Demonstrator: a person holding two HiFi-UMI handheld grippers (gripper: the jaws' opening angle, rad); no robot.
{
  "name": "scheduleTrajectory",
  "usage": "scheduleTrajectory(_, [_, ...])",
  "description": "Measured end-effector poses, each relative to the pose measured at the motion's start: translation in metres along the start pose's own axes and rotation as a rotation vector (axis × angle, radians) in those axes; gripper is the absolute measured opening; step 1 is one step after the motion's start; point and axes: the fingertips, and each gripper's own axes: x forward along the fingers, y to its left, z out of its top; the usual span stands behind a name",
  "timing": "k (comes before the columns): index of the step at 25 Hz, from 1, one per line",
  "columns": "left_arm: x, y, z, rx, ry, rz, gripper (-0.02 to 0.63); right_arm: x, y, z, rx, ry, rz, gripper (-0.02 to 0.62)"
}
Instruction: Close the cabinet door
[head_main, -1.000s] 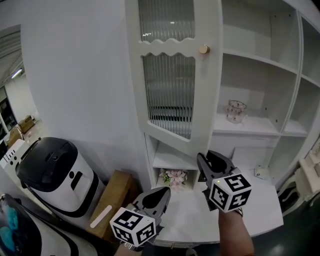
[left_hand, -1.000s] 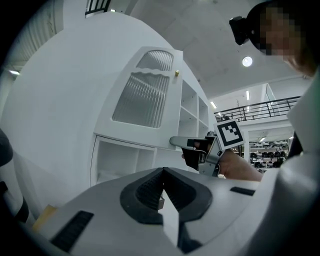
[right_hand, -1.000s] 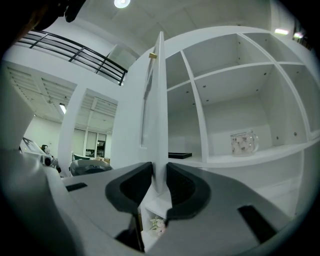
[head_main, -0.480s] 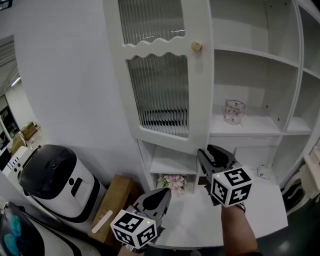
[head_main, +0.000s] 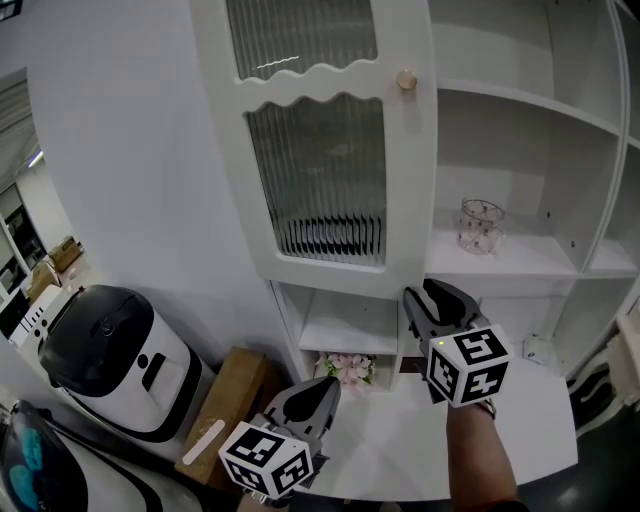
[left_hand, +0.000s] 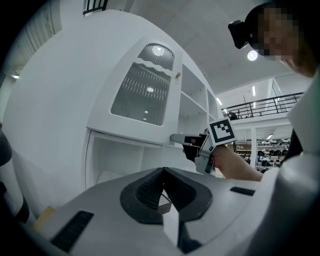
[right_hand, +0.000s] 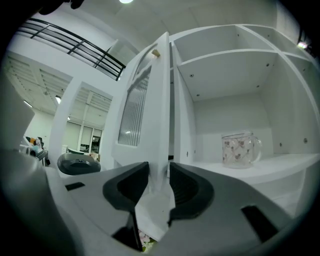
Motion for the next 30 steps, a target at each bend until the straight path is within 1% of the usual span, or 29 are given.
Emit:
scheduleTrajectory(7, [0.011, 0.005, -0.005, -0.013, 0.002, 0.015, 0.003, 0.014, -0.010, -0.002, 0.019, 0.005, 0.020, 0.127])
scheduleTrajectory(16, [0.017, 0.013, -0.007, -0.019, 0.004, 0.050, 0.003, 0.029, -0.021, -0.002, -0.022, 0.008, -0.005, 0.133])
scheduleTrajectory(26, [0.016, 0.017, -0.008, -0.031, 0.000, 0.078, 0.003, 0.035, -0.023, -0.003, -0.023, 0.009, 0.007, 0.133])
scheduleTrajectory(30, [0.010, 0.017, -0.007, -0.029, 0.003, 0.093, 0.003, 0.034, -0.024, -0.002, -0.018, 0.007, -0.004, 0.133])
